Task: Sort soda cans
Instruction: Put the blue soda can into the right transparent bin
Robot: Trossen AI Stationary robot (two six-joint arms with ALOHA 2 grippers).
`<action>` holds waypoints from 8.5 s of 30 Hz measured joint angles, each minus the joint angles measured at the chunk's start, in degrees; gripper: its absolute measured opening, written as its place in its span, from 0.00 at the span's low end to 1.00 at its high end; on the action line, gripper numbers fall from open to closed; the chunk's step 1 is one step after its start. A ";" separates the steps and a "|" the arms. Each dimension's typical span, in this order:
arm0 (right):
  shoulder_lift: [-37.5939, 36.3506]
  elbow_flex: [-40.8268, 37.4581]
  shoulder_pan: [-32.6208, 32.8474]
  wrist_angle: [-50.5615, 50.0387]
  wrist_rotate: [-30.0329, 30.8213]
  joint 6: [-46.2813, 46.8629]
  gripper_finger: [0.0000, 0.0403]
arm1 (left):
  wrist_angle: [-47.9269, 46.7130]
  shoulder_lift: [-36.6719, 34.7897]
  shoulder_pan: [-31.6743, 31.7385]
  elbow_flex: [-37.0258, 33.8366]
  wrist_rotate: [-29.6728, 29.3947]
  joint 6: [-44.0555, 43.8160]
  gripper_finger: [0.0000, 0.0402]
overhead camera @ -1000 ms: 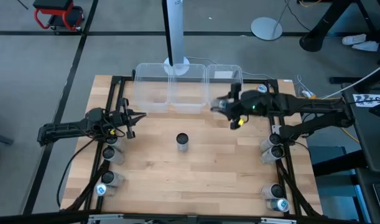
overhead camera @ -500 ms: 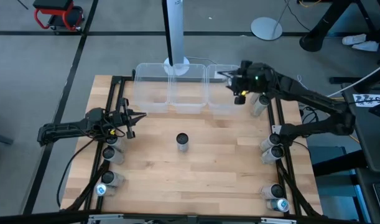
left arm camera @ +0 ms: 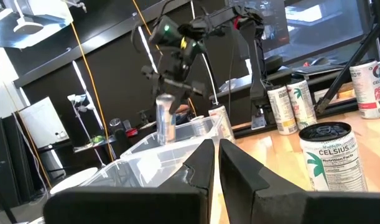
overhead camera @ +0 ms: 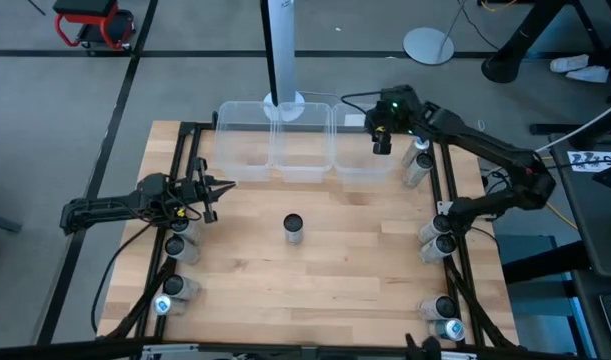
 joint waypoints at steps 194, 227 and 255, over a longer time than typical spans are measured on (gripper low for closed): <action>12.41 2.82 -17.88 -38.67 7.16 10.51 0.65 | -1.65 -0.04 -0.01 0.00 0.00 0.74 0.04; 12.41 19.77 -17.81 -47.41 10.14 8.52 0.57 | -1.48 0.02 0.01 0.00 0.00 0.21 0.04; 12.40 39.45 -8.10 -38.13 8.54 2.99 0.57 | -1.28 0.00 -0.01 0.00 -0.02 1.05 0.04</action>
